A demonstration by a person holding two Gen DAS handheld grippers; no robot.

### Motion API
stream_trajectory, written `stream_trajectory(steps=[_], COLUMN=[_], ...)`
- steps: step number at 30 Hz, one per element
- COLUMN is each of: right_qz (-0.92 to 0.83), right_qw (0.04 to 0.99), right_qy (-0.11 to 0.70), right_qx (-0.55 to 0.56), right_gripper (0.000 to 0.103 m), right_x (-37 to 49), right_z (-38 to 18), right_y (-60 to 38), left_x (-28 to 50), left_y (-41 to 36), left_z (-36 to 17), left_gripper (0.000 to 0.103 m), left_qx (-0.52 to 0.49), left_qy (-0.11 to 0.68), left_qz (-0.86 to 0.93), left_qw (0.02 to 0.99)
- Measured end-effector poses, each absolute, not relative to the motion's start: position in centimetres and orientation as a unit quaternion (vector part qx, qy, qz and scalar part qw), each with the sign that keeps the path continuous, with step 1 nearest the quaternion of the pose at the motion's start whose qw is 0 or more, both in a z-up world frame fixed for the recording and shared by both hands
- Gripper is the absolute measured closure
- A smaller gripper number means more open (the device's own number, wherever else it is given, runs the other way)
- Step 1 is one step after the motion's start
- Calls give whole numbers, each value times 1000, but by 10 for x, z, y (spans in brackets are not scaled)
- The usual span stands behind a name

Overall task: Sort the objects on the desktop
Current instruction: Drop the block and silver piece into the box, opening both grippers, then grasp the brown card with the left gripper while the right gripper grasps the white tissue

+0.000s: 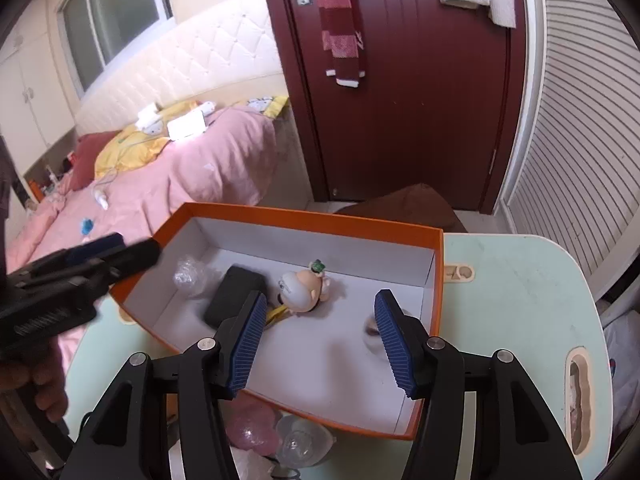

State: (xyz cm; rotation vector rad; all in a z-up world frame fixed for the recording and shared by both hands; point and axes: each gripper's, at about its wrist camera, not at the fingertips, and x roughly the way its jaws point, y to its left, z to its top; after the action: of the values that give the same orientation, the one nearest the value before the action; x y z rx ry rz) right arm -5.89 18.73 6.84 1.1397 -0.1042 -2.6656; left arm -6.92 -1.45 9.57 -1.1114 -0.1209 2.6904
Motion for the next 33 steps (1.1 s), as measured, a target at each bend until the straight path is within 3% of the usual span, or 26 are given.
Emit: stream_trajectory(steps=[9, 20, 24, 28, 33], right_qz=[-916, -892, -884, -894, -898], right_qw=[142, 115, 92, 56, 55], right_qy=[-21, -27, -23, 29, 22], right_qx=[374, 437, 458, 444, 436], right_gripper=[44, 41, 40, 20, 18], right_x=[-7, 38, 39, 44, 47], right_z=[82, 41, 22, 13, 9], right_y=[190, 197, 197, 188, 190], left_x=[-1, 52, 54, 57, 68], left_y=[-42, -84, -73, -72, -66], left_z=[90, 27, 10, 14, 29], left_gripper=[29, 29, 16, 16, 16], left_qx=[-381, -470, -464, -456, -422], left_qy=[-6, -61, -5, -13, -13], left_qz=[921, 881, 886, 890, 906], left_qw=[83, 23, -1, 4, 32])
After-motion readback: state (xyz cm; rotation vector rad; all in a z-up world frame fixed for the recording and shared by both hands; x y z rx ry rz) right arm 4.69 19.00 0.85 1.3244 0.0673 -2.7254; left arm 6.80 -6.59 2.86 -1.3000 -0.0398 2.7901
